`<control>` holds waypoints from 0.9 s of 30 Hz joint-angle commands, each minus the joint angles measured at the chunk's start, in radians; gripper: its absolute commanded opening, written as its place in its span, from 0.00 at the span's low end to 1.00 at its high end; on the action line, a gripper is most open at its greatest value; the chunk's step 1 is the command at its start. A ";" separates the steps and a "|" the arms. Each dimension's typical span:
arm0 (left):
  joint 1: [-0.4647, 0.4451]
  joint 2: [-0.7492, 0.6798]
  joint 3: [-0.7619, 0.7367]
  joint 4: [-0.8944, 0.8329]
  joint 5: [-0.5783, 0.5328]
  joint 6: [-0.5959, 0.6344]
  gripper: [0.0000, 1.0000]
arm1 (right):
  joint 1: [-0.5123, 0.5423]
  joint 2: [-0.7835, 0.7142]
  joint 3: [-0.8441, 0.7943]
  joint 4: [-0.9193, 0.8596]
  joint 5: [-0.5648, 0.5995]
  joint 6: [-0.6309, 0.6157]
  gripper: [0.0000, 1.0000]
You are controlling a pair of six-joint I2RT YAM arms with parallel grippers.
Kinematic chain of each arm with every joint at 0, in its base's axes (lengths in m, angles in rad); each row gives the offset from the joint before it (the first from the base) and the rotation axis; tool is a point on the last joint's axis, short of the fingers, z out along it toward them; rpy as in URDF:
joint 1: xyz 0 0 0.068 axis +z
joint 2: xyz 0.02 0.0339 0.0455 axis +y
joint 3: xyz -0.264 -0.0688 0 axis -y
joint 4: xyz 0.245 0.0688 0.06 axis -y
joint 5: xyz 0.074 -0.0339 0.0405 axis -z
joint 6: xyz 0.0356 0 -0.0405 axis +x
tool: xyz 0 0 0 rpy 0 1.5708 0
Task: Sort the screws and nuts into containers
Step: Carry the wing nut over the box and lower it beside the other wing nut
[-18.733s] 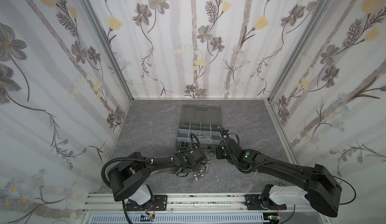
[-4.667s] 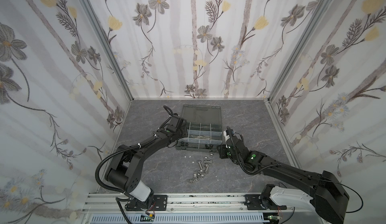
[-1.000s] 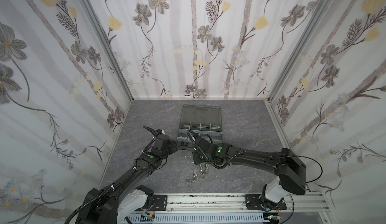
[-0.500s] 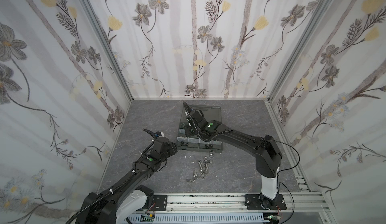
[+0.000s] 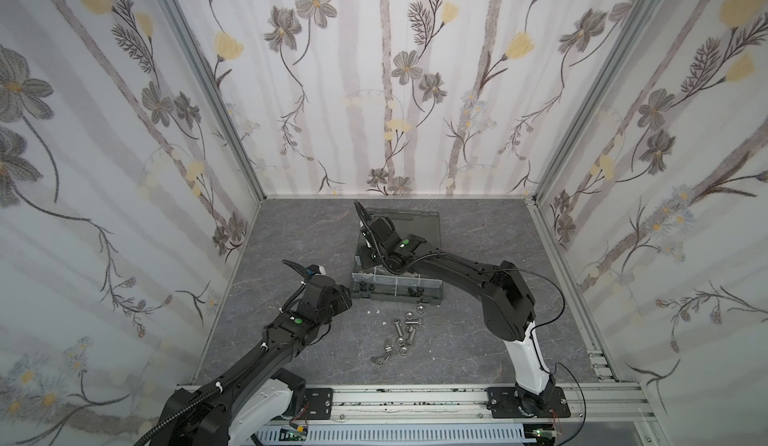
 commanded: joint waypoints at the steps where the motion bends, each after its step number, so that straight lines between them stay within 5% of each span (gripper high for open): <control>1: 0.001 -0.002 -0.004 0.016 0.006 -0.004 0.55 | -0.001 0.005 0.009 0.043 -0.009 0.004 0.05; 10: 0.001 -0.012 -0.006 0.017 0.007 -0.008 0.55 | 0.000 0.002 0.009 0.046 -0.012 0.014 0.28; 27: 0.001 -0.020 -0.004 0.017 0.014 -0.011 0.55 | -0.001 -0.047 -0.010 0.053 -0.023 0.028 0.28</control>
